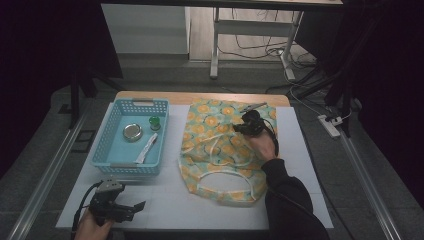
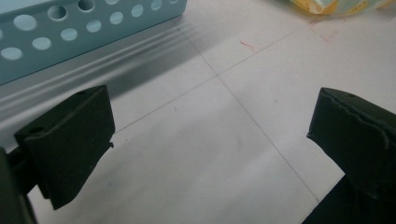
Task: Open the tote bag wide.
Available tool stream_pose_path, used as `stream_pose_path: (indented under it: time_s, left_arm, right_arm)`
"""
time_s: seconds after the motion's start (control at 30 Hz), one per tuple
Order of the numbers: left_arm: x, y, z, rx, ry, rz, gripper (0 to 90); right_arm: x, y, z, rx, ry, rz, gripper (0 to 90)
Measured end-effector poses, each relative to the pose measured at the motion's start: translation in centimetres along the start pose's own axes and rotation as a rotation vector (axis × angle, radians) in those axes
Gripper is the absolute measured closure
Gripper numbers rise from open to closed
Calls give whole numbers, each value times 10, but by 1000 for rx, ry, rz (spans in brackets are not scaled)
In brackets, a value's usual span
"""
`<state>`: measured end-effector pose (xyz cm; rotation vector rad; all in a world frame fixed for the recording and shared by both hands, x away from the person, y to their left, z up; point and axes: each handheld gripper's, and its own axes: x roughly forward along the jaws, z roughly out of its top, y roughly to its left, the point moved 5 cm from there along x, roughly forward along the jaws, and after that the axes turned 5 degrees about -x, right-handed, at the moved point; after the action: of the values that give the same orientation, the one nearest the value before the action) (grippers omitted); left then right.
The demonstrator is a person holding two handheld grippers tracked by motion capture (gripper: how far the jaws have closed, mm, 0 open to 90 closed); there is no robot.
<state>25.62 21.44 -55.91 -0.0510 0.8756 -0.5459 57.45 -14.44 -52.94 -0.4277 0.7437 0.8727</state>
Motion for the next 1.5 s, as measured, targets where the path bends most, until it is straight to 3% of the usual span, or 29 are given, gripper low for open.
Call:
stream_pose_path:
  time_s: [0.33, 0.47, 0.57, 0.73, 1.0, 1.17, 1.5]
  left_arm:
    - [0, 0, 0, 0, 0, 0, 4]
    - [0, 0, 0, 1, -1, 1, 4]
    - [0, 0, 0, 1, 0, 2, 4]
    - [0, 0, 0, 2, 0, 4, 4]
    - [0, 0, 0, 2, 0, 5, 4]
    - [0, 0, 0, 2, -1, 5, 4]
    - [0, -1, 0, 4, -1, 4, 4]
  right_arm:
    - [20, -5, -20, 19, 46, -9, 872]
    - [12, -8, -18, 29, 16, -31, 766]
    - [0, -9, -14, 46, -36, -29, 679]
    - [-15, -6, -12, 58, -57, -13, 506]
    - [-34, 16, -11, 33, -81, 24, 276]
    - [-41, 31, -11, 19, -47, 55, 109]
    - [-47, 61, -30, -38, 1, 105, 0]
